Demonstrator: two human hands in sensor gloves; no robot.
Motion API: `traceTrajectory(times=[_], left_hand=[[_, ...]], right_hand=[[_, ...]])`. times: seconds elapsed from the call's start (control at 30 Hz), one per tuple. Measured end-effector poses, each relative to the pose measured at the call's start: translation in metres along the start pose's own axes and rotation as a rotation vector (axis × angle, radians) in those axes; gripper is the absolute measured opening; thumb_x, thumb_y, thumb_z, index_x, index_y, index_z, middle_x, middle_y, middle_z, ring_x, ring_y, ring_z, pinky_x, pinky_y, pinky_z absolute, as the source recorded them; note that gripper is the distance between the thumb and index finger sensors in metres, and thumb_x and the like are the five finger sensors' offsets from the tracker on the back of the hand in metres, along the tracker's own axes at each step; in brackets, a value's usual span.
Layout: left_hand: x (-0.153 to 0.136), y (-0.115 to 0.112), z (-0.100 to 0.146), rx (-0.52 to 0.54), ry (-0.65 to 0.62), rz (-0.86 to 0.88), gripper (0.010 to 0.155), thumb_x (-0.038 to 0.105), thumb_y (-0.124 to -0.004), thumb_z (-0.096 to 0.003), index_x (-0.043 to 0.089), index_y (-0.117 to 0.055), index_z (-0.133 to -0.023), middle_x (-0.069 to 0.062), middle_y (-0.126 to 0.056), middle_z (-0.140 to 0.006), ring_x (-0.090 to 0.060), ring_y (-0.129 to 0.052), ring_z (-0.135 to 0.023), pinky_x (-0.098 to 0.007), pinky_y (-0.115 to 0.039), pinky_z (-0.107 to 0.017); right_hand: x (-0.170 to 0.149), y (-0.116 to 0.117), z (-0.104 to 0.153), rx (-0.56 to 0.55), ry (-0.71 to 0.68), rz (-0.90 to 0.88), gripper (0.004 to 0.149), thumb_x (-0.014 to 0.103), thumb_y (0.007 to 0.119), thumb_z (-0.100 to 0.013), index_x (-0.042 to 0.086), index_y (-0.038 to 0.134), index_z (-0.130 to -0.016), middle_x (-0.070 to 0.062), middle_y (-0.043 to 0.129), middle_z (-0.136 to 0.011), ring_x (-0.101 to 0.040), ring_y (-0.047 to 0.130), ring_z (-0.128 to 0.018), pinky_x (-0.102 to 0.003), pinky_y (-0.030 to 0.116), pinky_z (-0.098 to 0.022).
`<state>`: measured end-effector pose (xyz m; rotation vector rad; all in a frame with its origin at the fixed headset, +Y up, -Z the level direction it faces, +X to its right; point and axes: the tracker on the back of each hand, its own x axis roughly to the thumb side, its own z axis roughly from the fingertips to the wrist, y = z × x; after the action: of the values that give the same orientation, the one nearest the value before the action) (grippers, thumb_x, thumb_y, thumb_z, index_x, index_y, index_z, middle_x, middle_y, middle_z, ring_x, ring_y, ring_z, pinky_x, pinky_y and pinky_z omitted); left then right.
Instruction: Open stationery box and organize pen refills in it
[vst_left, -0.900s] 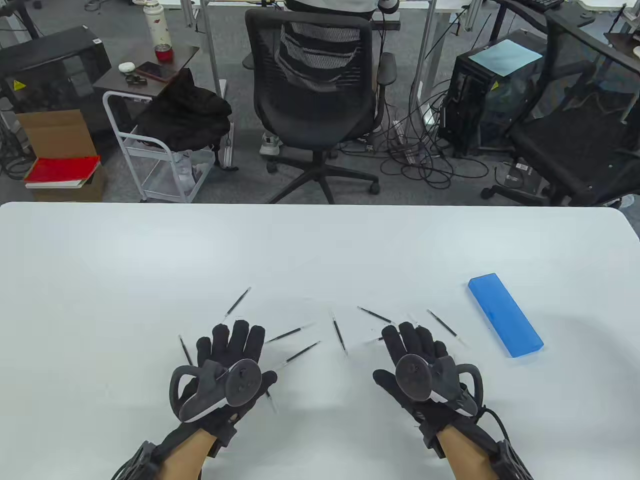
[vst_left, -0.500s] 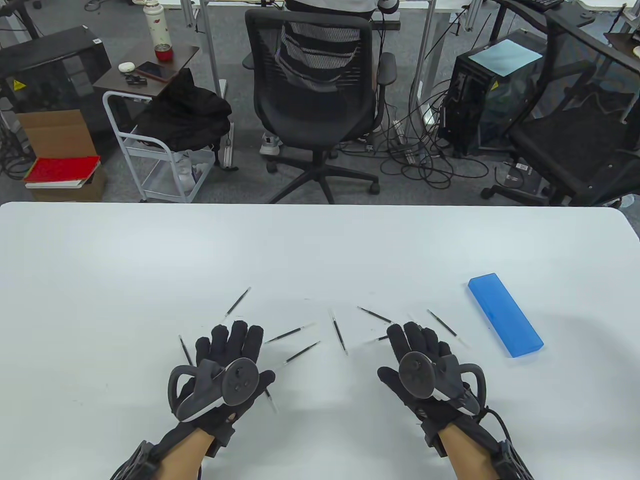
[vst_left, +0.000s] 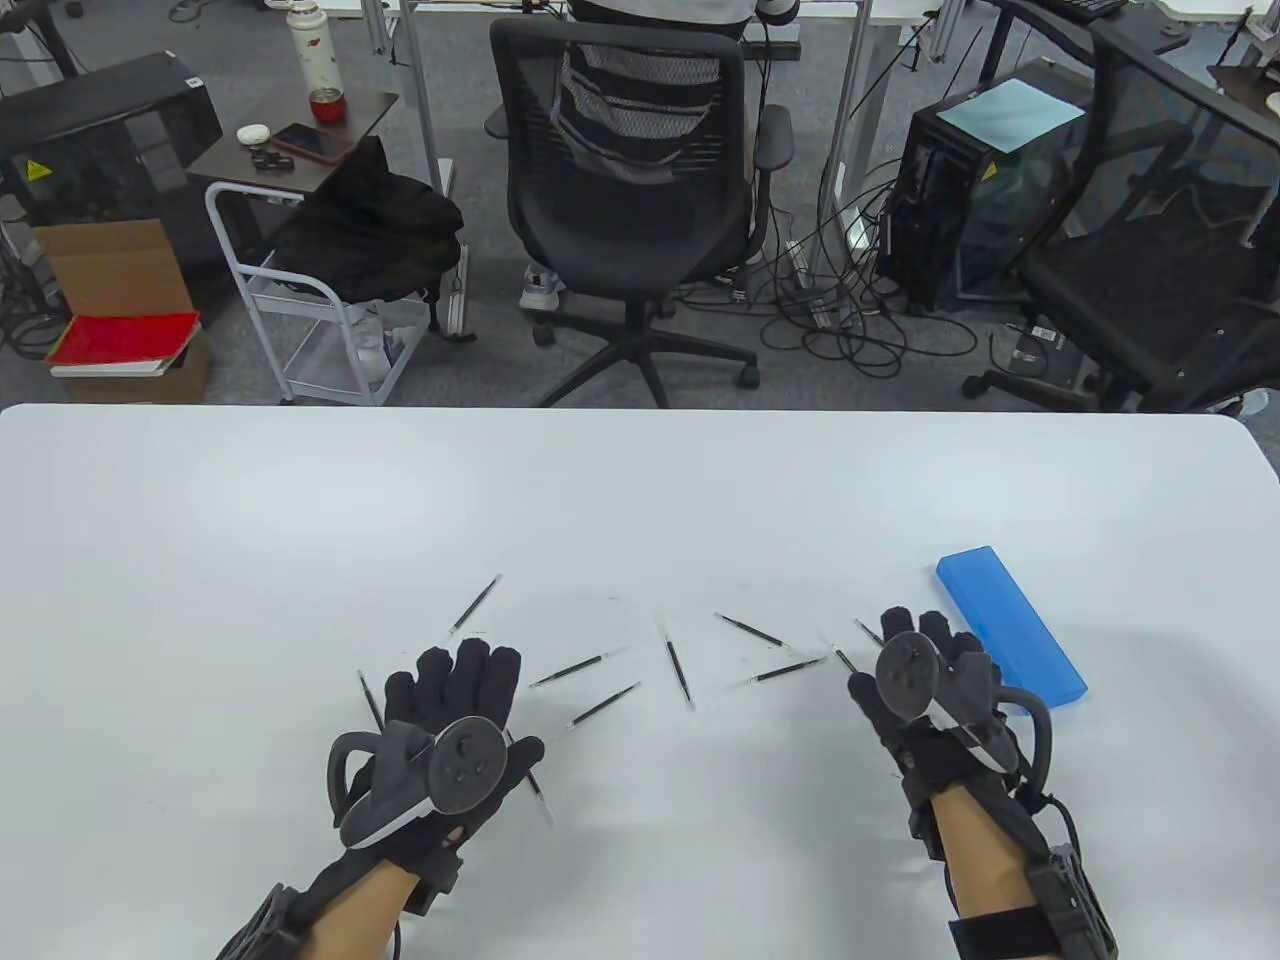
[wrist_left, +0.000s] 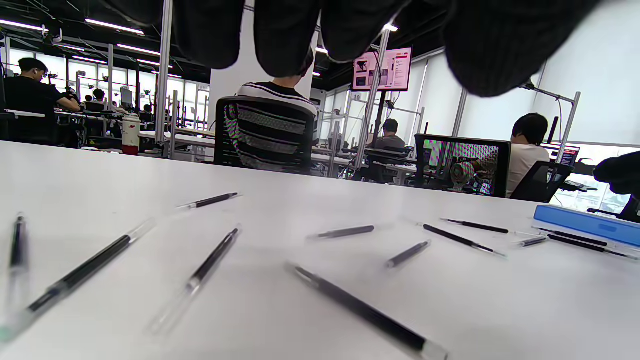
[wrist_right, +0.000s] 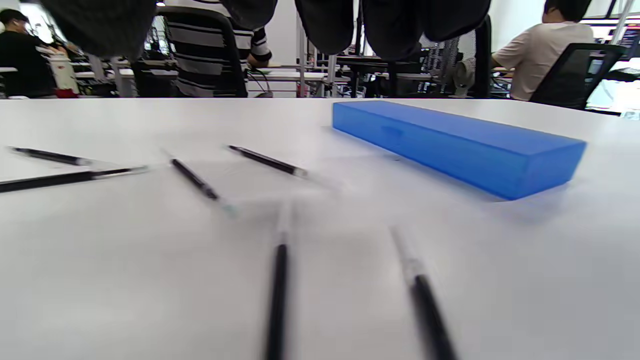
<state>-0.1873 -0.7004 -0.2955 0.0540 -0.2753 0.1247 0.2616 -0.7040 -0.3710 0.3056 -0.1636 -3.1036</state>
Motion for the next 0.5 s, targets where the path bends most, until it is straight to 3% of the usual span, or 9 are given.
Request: traceTrajectory(times=[0.27, 0.5], left_hand=[[0.001, -0.001, 0.000, 0.005, -0.002, -0.009, 0.083, 0.060, -0.064, -0.0564, 0.018, -0.037, -0.122, -0.019, -0.042, -0.128, -0.058, -0.049, -0.113, -0.074, -0.042, -0.076], [0.001, 0.000, 0.000, -0.001, 0.004, -0.013, 0.083, 0.060, -0.065, -0.0563, 0.018, -0.037, -0.122, -0.020, -0.043, -0.128, -0.058, -0.050, -0.113, -0.074, -0.042, -0.076]], right_hand=[[-0.064, 0.000, -0.046, 0.158, 0.253, 0.020, 0.092, 0.061, 0.074, -0.051, 0.021, 0.031, -0.123, -0.029, 0.039, -0.129, -0.061, 0.050, -0.112, -0.069, 0.049, -0.079], [-0.087, 0.015, -0.058, 0.254, 0.314, 0.051, 0.098, 0.060, 0.078, -0.050, 0.019, 0.026, -0.122, -0.028, 0.039, -0.129, -0.059, 0.051, -0.112, -0.068, 0.050, -0.079]])
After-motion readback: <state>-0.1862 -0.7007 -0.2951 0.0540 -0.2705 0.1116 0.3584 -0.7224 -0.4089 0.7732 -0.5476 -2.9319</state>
